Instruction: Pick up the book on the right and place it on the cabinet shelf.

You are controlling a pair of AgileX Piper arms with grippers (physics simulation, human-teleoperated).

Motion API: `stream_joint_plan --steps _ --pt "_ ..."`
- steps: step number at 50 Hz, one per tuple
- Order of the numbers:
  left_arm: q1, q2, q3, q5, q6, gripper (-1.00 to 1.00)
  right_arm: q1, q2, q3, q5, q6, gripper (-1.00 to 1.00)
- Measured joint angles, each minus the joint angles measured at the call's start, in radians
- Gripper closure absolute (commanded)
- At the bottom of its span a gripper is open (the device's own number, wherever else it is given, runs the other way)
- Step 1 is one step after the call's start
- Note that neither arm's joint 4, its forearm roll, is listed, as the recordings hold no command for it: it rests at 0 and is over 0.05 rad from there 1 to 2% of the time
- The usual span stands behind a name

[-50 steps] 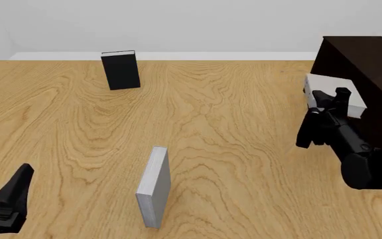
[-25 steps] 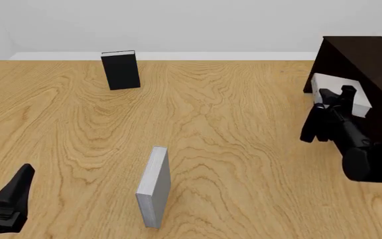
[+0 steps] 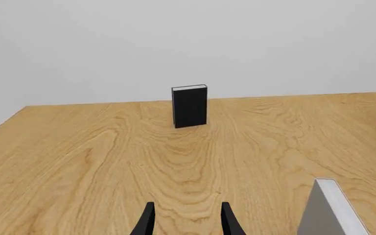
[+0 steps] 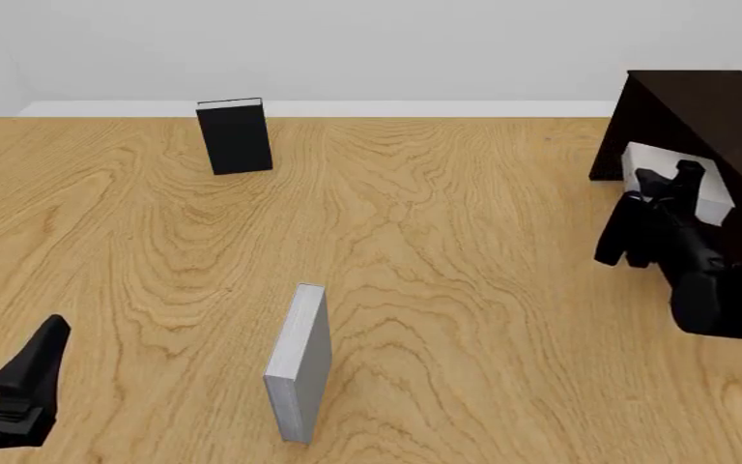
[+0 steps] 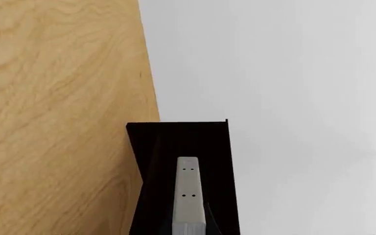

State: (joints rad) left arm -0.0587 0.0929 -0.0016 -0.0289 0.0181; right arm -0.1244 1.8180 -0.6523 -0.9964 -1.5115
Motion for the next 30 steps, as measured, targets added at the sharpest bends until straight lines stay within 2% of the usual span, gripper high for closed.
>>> stream_joint_plan --steps 30 --pt "0.004 -0.011 0.001 0.016 0.0 -1.0 -0.054 0.046 -0.135 0.113 0.041 1.0"
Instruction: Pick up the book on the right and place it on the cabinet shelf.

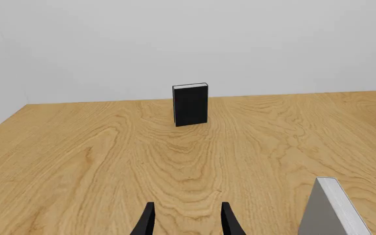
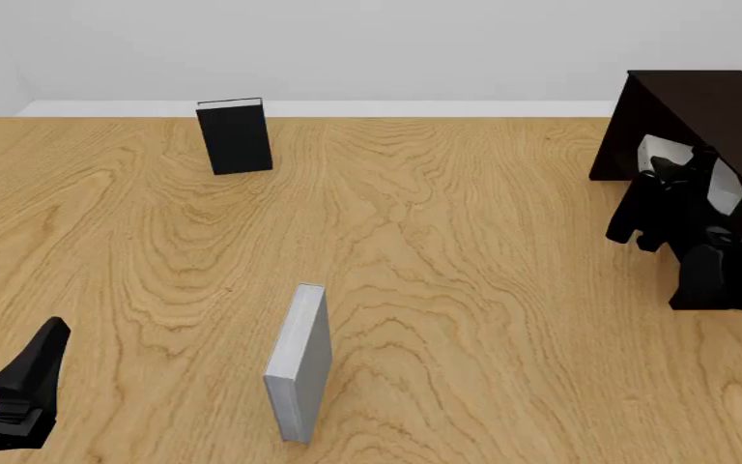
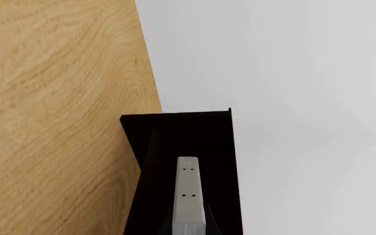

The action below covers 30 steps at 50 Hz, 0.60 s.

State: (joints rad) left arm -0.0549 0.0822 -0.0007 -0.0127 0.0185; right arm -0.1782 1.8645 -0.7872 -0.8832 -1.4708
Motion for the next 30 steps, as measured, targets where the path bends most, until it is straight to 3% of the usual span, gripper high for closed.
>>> stream_joint_plan --steps 30 --pt "0.0 -0.006 0.0 0.004 -0.001 -1.0 -0.033 0.028 -0.058 0.086 0.047 1.0"
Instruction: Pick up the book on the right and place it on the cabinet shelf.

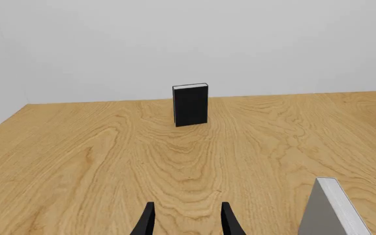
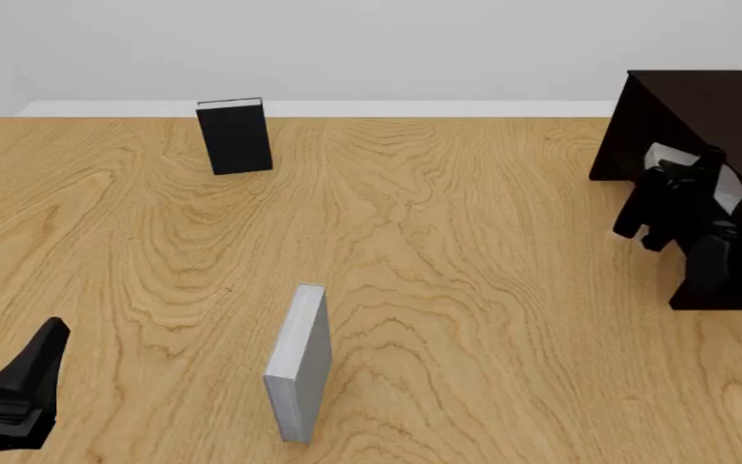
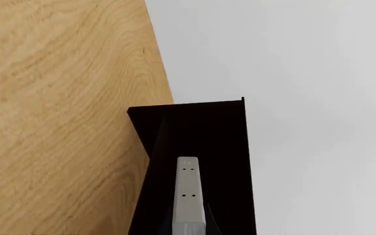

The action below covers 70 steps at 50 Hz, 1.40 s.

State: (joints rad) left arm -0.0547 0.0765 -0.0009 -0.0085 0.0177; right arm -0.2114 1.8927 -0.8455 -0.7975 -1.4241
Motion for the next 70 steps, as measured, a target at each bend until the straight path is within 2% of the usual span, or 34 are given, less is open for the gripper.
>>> stream_joint_plan --steps 44,45,70 --pt "-0.005 -0.007 -0.001 0.004 -0.003 -1.0 -0.01 -0.011 -0.025 0.123 0.06 1.0" --pt "-0.005 -0.008 -0.001 0.004 -0.003 -1.0 -0.01 -0.011 -0.025 0.125 0.061 -1.0" --pt "-0.006 -0.006 -0.001 0.003 -0.003 -1.0 0.024 -0.001 -0.029 0.151 0.109 -1.0"
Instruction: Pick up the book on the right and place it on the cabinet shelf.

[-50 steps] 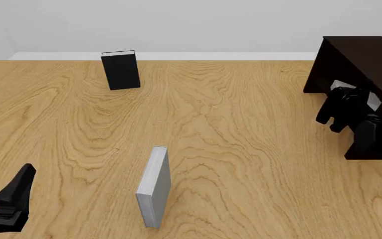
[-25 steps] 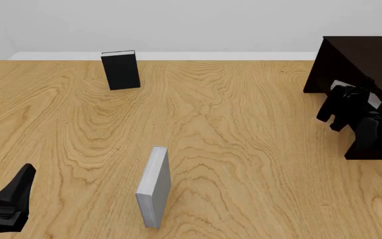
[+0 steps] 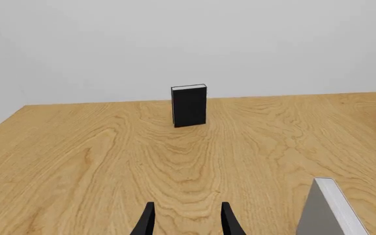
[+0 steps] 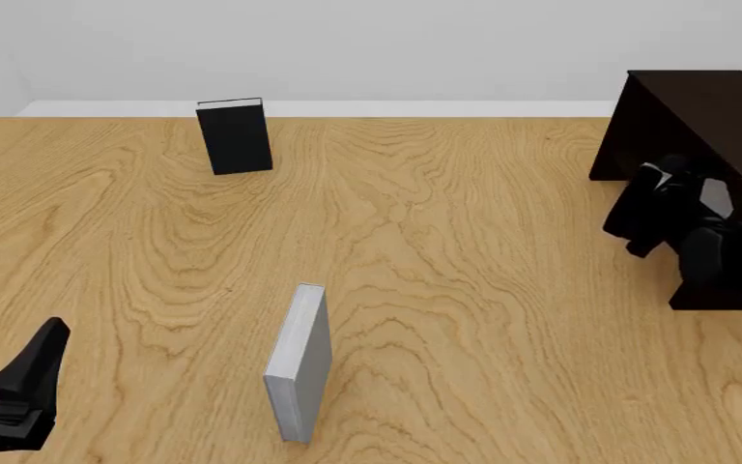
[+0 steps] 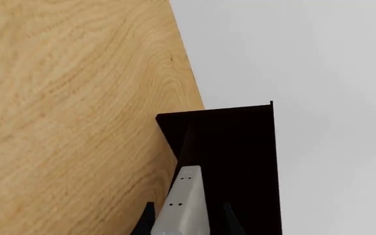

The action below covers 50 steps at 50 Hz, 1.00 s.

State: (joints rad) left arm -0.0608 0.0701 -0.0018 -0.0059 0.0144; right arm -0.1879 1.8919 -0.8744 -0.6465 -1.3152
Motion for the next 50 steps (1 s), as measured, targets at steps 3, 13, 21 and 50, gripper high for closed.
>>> stream_joint_plan --steps 3,13,21,50 --pt "0.0 0.0 0.0 0.0 0.0 -1.0 0.008 0.001 -0.002 0.003 0.004 -1.0" --pt "0.001 0.0 0.0 0.0 -0.001 -1.0 0.031 0.008 -0.007 0.009 0.016 -1.0" --pt "0.001 -0.003 0.0 0.002 -0.001 -1.0 0.045 0.016 -0.007 0.01 0.022 -1.0" --pt "-0.001 -0.001 -0.001 -0.001 -0.003 -1.0 0.065 0.018 -0.013 -0.007 0.033 -1.0"
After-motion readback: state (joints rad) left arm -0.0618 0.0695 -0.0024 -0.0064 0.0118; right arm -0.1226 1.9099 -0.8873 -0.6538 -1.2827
